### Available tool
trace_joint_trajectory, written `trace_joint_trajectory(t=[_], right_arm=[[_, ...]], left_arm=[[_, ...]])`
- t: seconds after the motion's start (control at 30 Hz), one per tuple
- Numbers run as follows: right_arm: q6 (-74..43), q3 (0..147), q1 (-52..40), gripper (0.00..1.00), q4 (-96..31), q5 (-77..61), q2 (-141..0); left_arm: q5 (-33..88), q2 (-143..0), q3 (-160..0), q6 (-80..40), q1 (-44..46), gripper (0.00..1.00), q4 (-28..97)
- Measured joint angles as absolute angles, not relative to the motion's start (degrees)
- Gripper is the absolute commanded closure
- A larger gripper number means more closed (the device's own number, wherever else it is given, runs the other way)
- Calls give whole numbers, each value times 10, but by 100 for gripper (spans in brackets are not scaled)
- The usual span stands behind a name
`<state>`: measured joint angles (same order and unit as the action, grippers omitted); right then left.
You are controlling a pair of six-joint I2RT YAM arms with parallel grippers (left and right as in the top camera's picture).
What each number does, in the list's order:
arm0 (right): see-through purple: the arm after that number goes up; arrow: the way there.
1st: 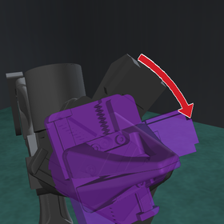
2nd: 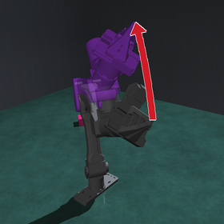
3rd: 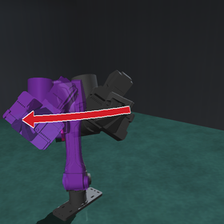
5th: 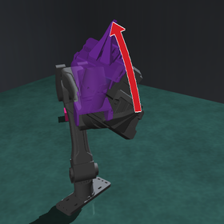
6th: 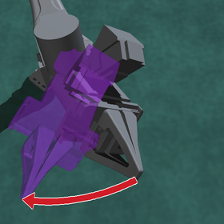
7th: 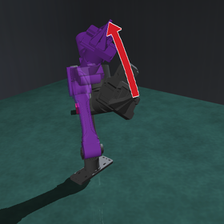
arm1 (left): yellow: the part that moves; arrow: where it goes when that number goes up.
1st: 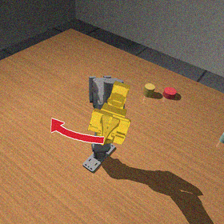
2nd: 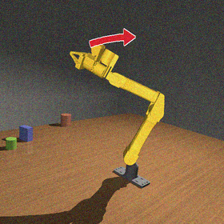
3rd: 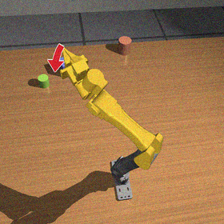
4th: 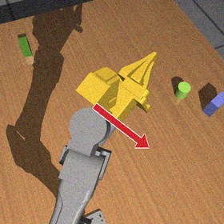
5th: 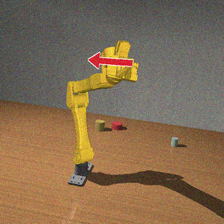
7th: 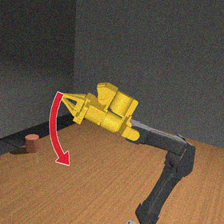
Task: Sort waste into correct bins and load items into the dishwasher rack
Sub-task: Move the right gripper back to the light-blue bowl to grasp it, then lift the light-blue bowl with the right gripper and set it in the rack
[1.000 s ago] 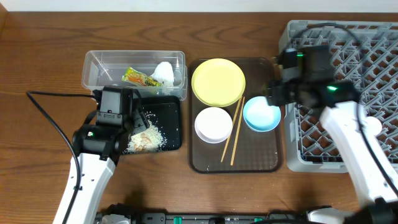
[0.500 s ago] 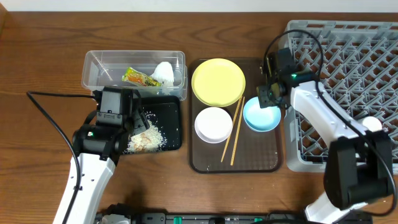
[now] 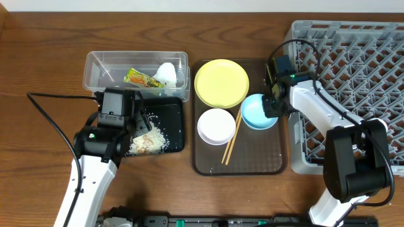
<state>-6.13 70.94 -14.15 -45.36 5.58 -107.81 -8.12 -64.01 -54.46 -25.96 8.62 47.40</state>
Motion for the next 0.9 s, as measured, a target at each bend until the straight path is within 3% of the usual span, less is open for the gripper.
trace_joint_trajectory(t=[0.3, 0.53, 0.73, 0.9], right_arm=[[-63, 713, -139, 99, -463, 42, -1066], [-63, 716, -110, 99, -443, 67, -954], [-55, 733, -57, 99, -364, 187, -842], [-17, 734, -32, 99, -289, 300, -835]], left_arm=[[-81, -640, -545, -260, 86, 27, 474], [-81, -640, -545, -260, 86, 27, 474], [-81, -640, -545, -260, 86, 27, 474], [-81, -640, -545, -260, 86, 27, 474]])
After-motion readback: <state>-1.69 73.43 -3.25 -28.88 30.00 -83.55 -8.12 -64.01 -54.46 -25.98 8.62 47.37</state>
